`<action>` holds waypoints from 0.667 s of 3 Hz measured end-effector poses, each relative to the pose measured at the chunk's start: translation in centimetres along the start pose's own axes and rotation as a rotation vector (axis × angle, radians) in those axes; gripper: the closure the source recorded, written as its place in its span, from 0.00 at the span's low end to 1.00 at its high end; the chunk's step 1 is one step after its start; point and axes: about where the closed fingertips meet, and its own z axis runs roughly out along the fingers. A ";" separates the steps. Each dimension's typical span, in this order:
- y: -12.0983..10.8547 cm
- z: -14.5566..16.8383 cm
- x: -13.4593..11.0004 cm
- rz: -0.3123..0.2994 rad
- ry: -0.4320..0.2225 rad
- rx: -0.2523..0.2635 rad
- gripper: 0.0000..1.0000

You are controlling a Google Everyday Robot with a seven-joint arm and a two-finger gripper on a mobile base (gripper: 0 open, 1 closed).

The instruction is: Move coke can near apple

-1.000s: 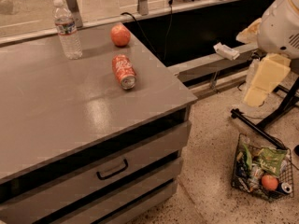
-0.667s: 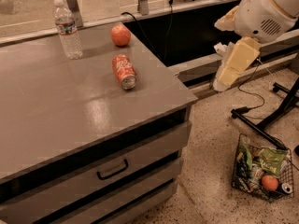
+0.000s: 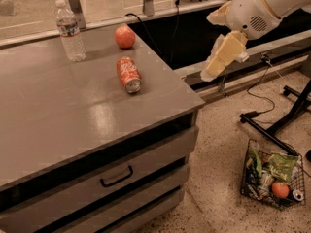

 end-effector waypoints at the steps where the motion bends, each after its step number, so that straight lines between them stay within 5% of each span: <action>1: 0.2 2.3 -1.8 -0.020 -0.098 -0.009 0.00; 2: -0.2 6.2 -5.7 -0.073 -0.271 -0.015 0.00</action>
Offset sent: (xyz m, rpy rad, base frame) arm 0.0463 0.1360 -0.0130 0.4100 -0.1799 0.2418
